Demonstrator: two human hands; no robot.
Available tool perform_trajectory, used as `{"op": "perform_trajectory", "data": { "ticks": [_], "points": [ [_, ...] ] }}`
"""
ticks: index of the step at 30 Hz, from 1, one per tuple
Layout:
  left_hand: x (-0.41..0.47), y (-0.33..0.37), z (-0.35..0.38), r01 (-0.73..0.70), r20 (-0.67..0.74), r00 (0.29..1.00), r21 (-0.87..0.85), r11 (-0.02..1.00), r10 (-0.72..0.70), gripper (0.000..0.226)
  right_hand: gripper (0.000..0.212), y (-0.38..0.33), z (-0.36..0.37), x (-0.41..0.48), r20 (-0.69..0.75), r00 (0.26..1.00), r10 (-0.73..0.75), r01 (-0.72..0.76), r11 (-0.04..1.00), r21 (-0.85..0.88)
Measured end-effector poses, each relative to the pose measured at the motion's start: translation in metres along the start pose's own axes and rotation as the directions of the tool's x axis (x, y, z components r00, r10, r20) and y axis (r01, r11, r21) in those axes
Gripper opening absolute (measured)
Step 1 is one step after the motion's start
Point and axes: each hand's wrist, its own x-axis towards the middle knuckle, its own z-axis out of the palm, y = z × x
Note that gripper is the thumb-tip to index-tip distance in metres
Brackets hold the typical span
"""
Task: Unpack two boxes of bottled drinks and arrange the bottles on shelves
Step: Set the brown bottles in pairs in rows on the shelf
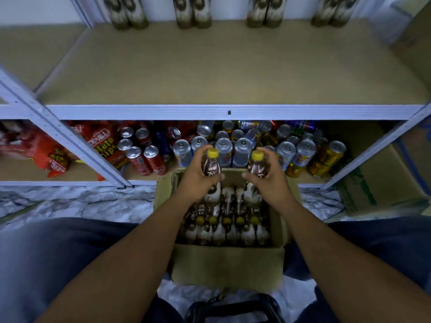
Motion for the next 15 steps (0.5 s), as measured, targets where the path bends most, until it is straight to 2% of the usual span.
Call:
{"op": "perform_trajectory", "data": {
  "ticks": [6,12,15],
  "points": [
    [-0.009,0.093,-0.036,-0.229,-0.091,0.968,0.048,0.972,0.232,0.076,0.071,-0.105,-0.024,0.013,-0.069,0.97,-0.234,0.235,0.972,-0.002],
    [0.01,0.173,-0.074,-0.363,-0.245,0.895,0.089,0.928,0.373,0.078,0.077,-0.202,-0.052,0.041,-0.148,0.897,-0.416,0.404,0.909,-0.102],
    [0.026,0.197,-0.086,-0.39,-0.292,0.866,0.114,0.914,0.406,0.078,0.078,-0.228,-0.061,0.06,-0.174,0.879,-0.444,0.429,0.895,-0.117]
  ]
}}
